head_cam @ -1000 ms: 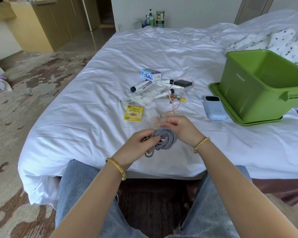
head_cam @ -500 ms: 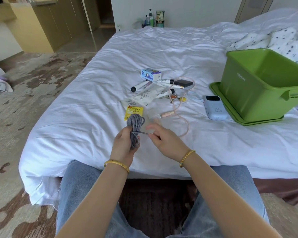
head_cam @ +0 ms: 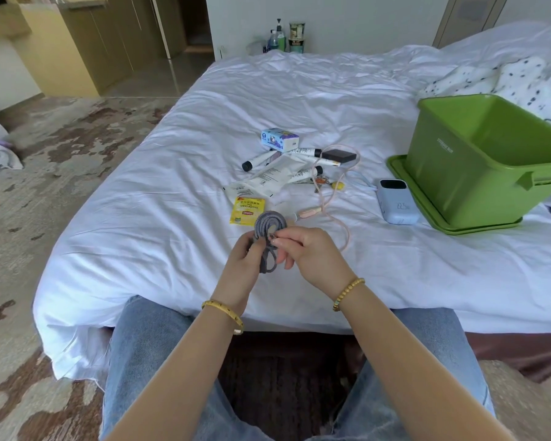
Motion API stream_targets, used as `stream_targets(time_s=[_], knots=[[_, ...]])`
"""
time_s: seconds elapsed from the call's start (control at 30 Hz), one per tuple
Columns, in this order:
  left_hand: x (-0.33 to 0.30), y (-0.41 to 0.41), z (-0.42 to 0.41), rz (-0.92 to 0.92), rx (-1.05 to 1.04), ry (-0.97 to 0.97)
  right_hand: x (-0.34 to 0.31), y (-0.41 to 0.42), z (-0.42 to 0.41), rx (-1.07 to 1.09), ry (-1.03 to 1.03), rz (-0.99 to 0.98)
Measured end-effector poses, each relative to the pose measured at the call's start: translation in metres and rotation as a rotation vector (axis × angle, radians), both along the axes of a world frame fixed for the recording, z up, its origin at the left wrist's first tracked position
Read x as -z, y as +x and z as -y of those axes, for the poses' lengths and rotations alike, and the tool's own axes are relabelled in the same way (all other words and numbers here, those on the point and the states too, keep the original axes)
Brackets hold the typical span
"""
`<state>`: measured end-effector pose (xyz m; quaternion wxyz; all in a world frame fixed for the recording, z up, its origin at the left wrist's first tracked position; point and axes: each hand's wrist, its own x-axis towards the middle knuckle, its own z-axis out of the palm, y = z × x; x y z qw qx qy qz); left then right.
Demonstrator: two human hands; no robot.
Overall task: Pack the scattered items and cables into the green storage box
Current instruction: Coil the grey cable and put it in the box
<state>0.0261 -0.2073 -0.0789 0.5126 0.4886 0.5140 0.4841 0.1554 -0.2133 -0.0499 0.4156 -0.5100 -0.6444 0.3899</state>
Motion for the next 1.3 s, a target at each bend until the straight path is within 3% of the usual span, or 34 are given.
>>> stream_targets(time_s=[0.13,0.33,0.57,0.63,0.73,0.8,0.93,1.1,1.23,1.3], knots=[[-0.002,0.000,0.000,0.111,0.078,-0.006,0.001,-0.002,0.002,0.089,0.114,0.085],[-0.016,0.006,0.003,0.221,0.090,-0.002,0.007,-0.012,0.005,0.286,0.275,-0.035],[-0.028,0.010,0.005,0.310,0.042,-0.114,0.000,-0.008,0.004,0.197,0.232,-0.018],[-0.030,0.011,0.006,0.280,-0.006,-0.135,0.002,-0.008,0.007,0.221,0.151,-0.149],[-0.030,0.012,0.006,0.305,-0.023,-0.134,0.003,-0.006,0.008,0.274,-0.040,-0.547],[-0.030,0.013,0.009,0.306,-0.009,-0.137,0.003,-0.002,0.003,0.300,-0.166,-0.694],[-0.026,0.021,0.018,0.266,0.046,-0.152,0.009,0.003,-0.010,0.362,-0.350,-0.778],[-0.027,0.026,0.022,0.252,0.073,-0.131,0.016,0.006,-0.020,0.437,-0.411,-0.850],[-0.030,0.026,0.016,0.330,-0.024,-0.117,0.007,0.005,-0.020,0.415,-0.317,-0.858],[-0.033,0.020,0.006,0.274,-0.152,-0.085,0.002,0.002,-0.012,0.315,-0.215,-0.829]])
